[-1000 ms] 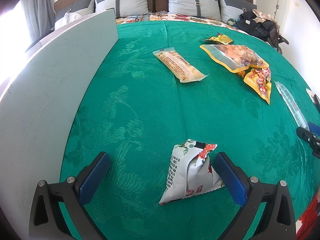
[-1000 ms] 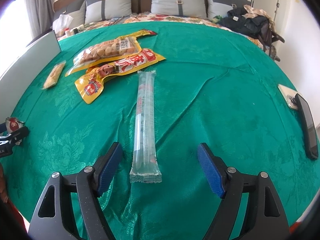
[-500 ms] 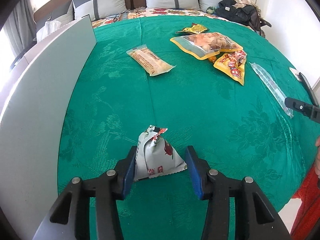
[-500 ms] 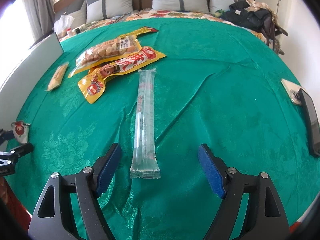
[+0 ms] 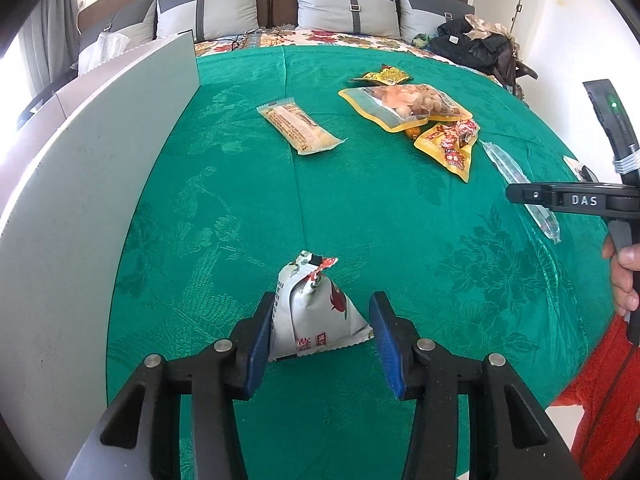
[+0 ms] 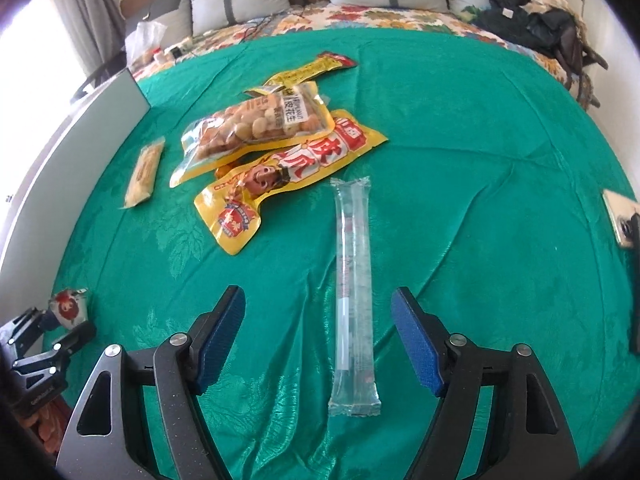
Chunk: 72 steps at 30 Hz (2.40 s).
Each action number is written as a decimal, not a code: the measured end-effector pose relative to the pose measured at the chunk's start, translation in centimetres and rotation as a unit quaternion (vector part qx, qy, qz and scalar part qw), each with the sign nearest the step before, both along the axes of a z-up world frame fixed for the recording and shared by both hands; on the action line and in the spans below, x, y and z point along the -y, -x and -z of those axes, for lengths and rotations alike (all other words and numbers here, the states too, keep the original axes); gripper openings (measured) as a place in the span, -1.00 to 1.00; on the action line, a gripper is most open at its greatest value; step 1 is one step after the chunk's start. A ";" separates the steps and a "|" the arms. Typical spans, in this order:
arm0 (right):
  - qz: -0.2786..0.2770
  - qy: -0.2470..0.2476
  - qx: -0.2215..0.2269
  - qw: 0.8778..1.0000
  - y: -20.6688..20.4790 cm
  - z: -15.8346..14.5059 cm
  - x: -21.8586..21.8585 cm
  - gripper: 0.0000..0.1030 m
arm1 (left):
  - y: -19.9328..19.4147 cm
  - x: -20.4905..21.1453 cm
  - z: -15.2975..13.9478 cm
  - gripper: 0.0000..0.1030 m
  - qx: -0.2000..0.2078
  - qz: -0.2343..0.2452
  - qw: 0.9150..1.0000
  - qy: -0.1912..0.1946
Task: Organize snacks
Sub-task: 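Carry the white packet with the left tool while the right tool carries the tube to the box, then open both tools to drop the packet and tube into the box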
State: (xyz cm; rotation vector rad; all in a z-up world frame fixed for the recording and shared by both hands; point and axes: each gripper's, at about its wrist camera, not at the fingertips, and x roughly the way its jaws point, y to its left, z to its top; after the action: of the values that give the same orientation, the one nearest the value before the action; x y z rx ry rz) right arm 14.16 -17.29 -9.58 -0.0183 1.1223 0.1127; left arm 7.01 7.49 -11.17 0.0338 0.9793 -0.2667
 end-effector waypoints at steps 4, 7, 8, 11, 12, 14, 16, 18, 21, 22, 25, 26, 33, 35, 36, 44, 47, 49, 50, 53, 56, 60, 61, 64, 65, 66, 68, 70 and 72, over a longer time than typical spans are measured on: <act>0.006 0.008 -0.024 1.000 -0.3 0.7 0.1 -0.61 | 0.4 -0.5 -0.5 -0.11 0.005 -0.004 1.000 0.011; 0.036 -0.048 -0.022 0.998 0.9 -0.1 2.0 -0.63 | 0.5 -1.0 -0.8 -0.11 0.004 -0.011 0.999 0.031; 0.049 -0.075 -0.019 0.996 1.4 -0.4 2.8 -0.63 | 0.5 -1.2 -1.0 -0.11 0.004 -0.014 0.999 0.040; 0.094 -0.198 -0.012 0.976 3.2 -0.9 5.7 -0.63 | 0.4 -1.3 -1.6 -0.11 0.005 -0.019 0.998 0.066; 0.110 -0.244 -0.012 0.963 3.9 -0.7 6.7 -0.63 | 0.5 -1.3 -1.9 -0.11 0.007 -0.020 0.997 0.074; 0.139 -0.323 -0.013 0.936 5.2 -0.3 8.4 -0.63 | 0.5 -1.4 -2.7 -0.11 0.010 -0.021 0.996 0.090; 0.158 -0.375 -0.012 0.914 6.2 -0.1 9.4 -0.63 | 0.6 -1.5 -3.6 -0.11 0.013 -0.021 0.994 0.107; 0.161 -0.408 -0.010 0.899 6.9 -0.4 9.6 -0.63 | 0.8 -1.8 -4.7 -0.11 0.019 -0.023 0.992 0.124; 0.147 -0.434 -0.006 0.889 6.9 -1.8 8.6 -0.63 | 1.1 -2.9 -6.8 -0.11 0.036 -0.029 0.988 0.146; 0.139 -0.438 -0.005 0.888 6.9 -2.4 8.0 -0.63 | 1.3 -3.4 -7.6 -0.11 0.042 -0.033 0.986 0.155; 0.105 -0.441 -0.005 0.891 6.3 -4.3 5.0 -0.63 | 1.6 -5.9 -9.6 -0.11 0.058 -0.056 0.980 0.181; 0.091 -0.439 -0.005 0.894 6.0 -5.1 3.6 -0.63 | 1.8 -7.1 -10.2 -0.11 0.064 -0.067 0.978 0.187; -0.047 -0.440 -0.018 0.897 4.2 -10.6 -10.5 -0.63 | 3.2 -17.8 -14.1 -0.11 0.111 -0.171 0.963 0.179; -0.096 -0.433 -0.021 0.896 3.6 -12.3 -15.7 -0.63 | 3.6 -21.5 -14.2 -0.11 0.113 -0.209 0.957 0.167; -0.119 -0.427 -0.021 0.896 3.6 -12.9 -18.3 -0.62 | 3.7 -23.2 -14.1 -0.11 0.109 -0.227 0.954 0.162; -0.251 -0.354 -0.034 0.900 4.3 -12.9 -35.1 -0.48 | 4.4 -31.5 -9.7 0.37 0.053 -0.334 0.939 0.061; -0.246 -0.338 -0.046 0.907 4.7 -10.5 -36.1 0.10 | 6.0 -32.6 -8.3 0.60 0.042 -0.361 0.930 0.061; -0.238 -0.335 -0.039 0.911 4.9 -9.6 -34.5 0.10 | 6.9 -32.5 -8.2 0.64 0.045 -0.362 0.928 0.070; -0.237 -0.324 -0.030 0.915 4.8 -9.2 -33.0 0.10 | 7.2 -32.1 -8.2 0.68 0.048 -0.362 0.928 0.070; -0.236 -0.256 0.023 0.937 5.1 -8.3 -28.5 0.24 | 7.4 -29.4 -9.0 0.74 0.062 -0.347 0.933 0.073; -0.230 -0.129 0.084 0.961 5.4 -6.0 -22.5 0.35 | 6.4 -25.3 -10.4 0.83 0.073 -0.303 0.946 0.088; -0.170 -0.003 0.083 0.982 5.1 -1.5 -12.5 0.35 | 4.2 -17.4 -11.4 0.95 0.076 -0.213 0.970 0.093; -0.144 0.015 0.085 0.986 5.0 -0.7 -9.8 0.35 | 3.4 -15.4 -11.2 0.97 0.072 -0.189 0.975 0.095; -0.060 0.061 0.116 0.990 5.6 0.2 -2.4 0.35 | 0.9 -9.8 -8.9 0.98 0.041 -0.145 0.984 0.095; -0.031 0.074 0.130 0.988 5.8 0.3 -0.3 0.35 | 0.0 -8.3 -7.8 0.98 0.028 -0.138 0.986 0.093; -0.003 0.084 0.139 0.987 6.0 0.4 1.4 0.35 | -0.9 -6.8 -6.5 1.00 0.013 -0.133 0.987 0.089; 0.043 0.082 0.132 0.987 5.4 0.7 4.4 0.35 | -2.2 -3.5 -5.2 0.99 0.035 -0.139 0.990 -0.005; 0.080 0.064 0.141 0.985 4.7 -0.4 5.9 0.35 | -4.0 -1.6 -3.6 0.99 0.016 -0.106 0.994 0.001; 0.096 0.067 0.157 0.981 3.9 -1.3 6.7 0.38 | -5.5 -0.3 -2.6 0.99 -0.011 -0.101 0.995 0.017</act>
State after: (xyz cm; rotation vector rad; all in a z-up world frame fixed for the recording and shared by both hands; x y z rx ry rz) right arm 10.25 -23.98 -8.27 -0.0474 0.8088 -0.1348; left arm 12.53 7.81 -8.60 -0.0983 0.9912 -0.0983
